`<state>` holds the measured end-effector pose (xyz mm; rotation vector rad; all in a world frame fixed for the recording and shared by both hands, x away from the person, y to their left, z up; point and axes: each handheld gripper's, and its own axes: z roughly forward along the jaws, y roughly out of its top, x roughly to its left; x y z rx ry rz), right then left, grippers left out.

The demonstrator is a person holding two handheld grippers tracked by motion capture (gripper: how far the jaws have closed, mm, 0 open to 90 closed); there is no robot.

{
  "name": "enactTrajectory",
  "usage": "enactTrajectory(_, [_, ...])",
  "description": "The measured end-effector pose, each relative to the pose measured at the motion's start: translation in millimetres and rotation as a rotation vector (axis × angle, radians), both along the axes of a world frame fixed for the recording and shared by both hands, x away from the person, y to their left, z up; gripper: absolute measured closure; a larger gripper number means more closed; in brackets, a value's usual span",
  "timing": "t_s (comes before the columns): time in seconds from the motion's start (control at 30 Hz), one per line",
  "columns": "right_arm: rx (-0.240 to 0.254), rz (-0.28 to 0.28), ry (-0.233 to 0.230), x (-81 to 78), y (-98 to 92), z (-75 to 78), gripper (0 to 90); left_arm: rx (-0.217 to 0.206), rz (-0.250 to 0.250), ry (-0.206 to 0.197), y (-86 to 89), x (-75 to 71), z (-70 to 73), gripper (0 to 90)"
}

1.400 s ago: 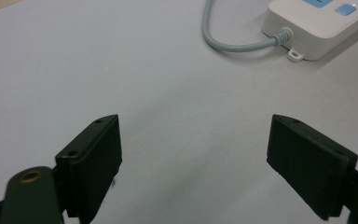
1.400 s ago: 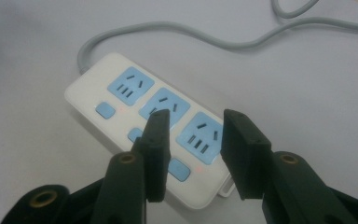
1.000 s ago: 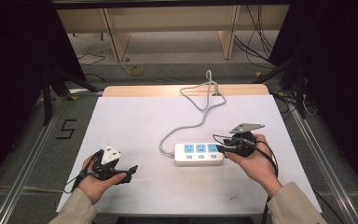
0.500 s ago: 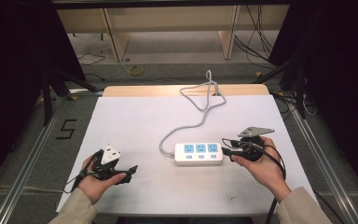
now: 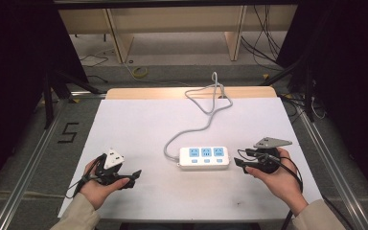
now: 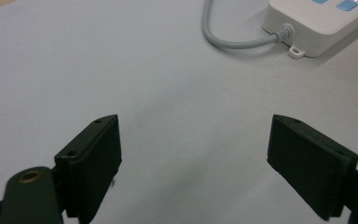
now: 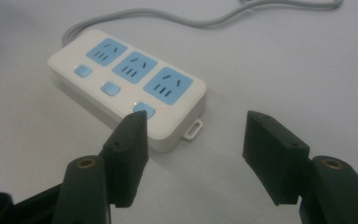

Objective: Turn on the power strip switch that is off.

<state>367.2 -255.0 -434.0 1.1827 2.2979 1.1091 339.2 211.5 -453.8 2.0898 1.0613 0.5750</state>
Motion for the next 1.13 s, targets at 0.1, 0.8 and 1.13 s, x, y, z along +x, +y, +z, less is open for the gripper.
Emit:
enactTrajectory(0.1, [0.013,-0.008,-0.008,-3.3,-3.8,-2.3,39.7,-0.001,0.0,0.0,0.0,0.0,0.1,17.3])
enactTrajectory(0.8, [0.054,-0.003,-0.074,-21.8,-13.0,-9.4,34.4,0.001,-0.004,0.002,-0.9,-0.1,-0.4,17.0])
enactTrajectory(1.13, [0.058,-0.011,-0.076,-22.6,-15.1,-10.3,33.3,0.005,-0.004,0.004,-1.5,0.4,-0.3,17.0])
